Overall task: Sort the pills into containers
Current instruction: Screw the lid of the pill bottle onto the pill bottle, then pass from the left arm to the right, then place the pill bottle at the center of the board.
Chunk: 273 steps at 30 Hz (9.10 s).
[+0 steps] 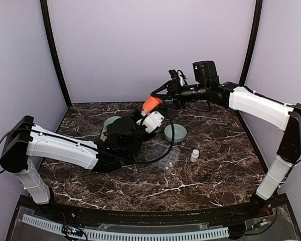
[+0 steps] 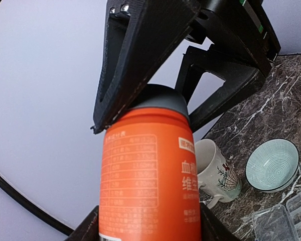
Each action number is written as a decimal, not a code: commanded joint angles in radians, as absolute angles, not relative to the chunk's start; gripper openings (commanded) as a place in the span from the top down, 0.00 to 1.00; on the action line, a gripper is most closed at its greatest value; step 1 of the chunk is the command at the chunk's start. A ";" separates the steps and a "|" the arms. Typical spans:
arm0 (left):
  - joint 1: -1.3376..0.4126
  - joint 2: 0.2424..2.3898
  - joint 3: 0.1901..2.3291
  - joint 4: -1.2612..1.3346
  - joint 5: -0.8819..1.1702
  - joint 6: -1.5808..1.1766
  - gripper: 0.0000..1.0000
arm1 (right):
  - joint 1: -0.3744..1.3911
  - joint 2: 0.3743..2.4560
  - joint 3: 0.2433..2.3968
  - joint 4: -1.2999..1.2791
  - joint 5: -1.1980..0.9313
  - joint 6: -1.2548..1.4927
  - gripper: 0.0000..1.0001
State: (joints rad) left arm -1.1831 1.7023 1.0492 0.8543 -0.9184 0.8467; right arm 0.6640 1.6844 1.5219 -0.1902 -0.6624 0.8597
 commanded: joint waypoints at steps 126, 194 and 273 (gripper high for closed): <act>-0.575 1.668 1.199 0.645 1.288 -0.781 1.00 | 0.678 1.552 1.451 -0.200 -0.811 0.382 0.43; -1.180 1.730 1.186 0.974 -0.749 1.083 1.00 | 0.682 1.734 1.490 -0.234 -0.760 0.764 1.00; -0.624 1.300 0.838 0.207 0.546 -0.582 0.25 | 0.403 1.529 1.083 -0.256 0.466 0.261 1.00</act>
